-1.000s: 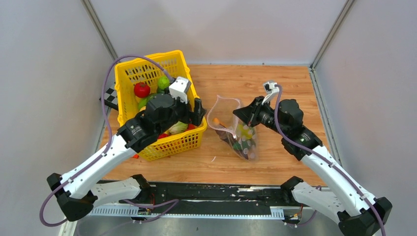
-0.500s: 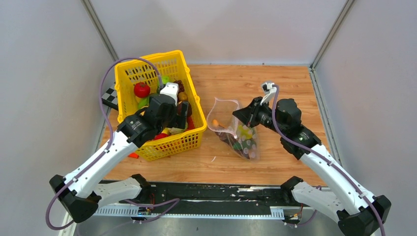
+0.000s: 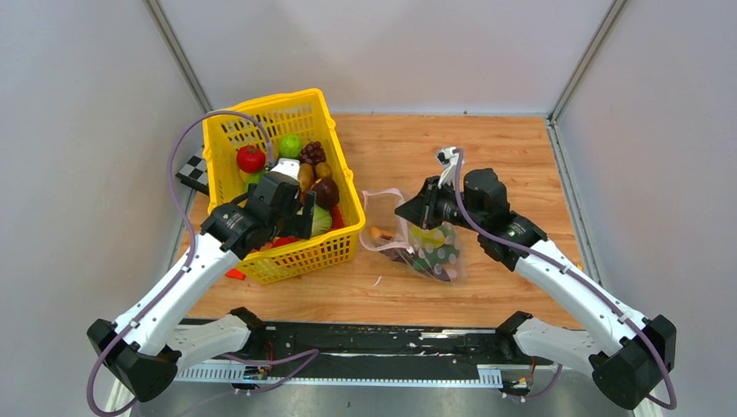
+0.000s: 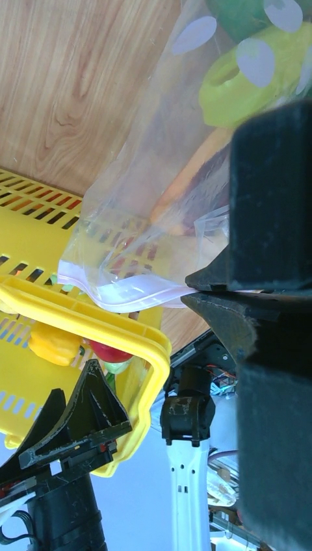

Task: Place the food in the zip-top bag and seal the zipper
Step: Pick up the fake fruit from the bin.

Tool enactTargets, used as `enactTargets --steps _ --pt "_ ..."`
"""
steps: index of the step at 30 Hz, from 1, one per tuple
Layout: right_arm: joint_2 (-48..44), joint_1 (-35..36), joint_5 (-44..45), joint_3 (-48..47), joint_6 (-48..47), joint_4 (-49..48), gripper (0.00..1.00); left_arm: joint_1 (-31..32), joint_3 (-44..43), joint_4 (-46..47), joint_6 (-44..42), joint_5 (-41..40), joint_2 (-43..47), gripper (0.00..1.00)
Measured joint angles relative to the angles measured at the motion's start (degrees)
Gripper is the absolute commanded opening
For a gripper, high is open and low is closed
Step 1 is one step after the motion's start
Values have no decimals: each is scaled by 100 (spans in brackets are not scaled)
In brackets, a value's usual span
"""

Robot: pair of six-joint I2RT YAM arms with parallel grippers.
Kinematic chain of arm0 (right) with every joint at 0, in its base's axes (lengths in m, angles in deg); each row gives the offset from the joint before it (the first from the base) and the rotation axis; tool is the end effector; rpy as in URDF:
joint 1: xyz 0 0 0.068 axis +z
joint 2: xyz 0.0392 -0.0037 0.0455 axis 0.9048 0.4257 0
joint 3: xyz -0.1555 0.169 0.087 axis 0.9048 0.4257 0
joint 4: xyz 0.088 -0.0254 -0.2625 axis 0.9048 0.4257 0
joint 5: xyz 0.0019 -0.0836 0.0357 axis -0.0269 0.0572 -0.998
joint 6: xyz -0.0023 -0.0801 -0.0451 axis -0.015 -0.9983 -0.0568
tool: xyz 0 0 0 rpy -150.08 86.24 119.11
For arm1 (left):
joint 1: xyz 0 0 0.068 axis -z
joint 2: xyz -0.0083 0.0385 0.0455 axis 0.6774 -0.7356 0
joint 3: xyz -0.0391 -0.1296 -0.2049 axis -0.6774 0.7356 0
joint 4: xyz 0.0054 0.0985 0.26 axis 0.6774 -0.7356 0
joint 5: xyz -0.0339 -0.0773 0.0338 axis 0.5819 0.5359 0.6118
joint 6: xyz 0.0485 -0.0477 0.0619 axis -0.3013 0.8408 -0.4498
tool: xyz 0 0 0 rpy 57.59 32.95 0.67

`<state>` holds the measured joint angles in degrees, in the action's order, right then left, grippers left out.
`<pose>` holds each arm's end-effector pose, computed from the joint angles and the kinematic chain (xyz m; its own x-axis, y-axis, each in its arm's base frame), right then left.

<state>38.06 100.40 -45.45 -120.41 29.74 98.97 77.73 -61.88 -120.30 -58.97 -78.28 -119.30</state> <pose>0.2375 0.2039 0.2895 -0.6398 0.1123 -0.7603 -0.5607 0.6085 0.5616 0.2246 -0.1185 0.2808 -0.7025 0.0759 -0.7076 0.0687 0.9969 0.0388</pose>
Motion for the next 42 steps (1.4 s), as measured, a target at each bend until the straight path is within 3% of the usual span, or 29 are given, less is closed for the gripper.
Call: enactTargets --steps 15,23,33,42 --pt "13 39 -24 -138 -326 208 0 -146 90 122 -11 293 -319 100" --pt "13 39 -24 -138 -328 208 0 -201 348 136 -109 470 -1075 100" --pt "7 39 22 -138 -350 258 0 -588 525 17 -103 896 -1285 100" --pt "9 39 33 -142 -363 293 0 -636 514 -199 -68 776 -1552 100"
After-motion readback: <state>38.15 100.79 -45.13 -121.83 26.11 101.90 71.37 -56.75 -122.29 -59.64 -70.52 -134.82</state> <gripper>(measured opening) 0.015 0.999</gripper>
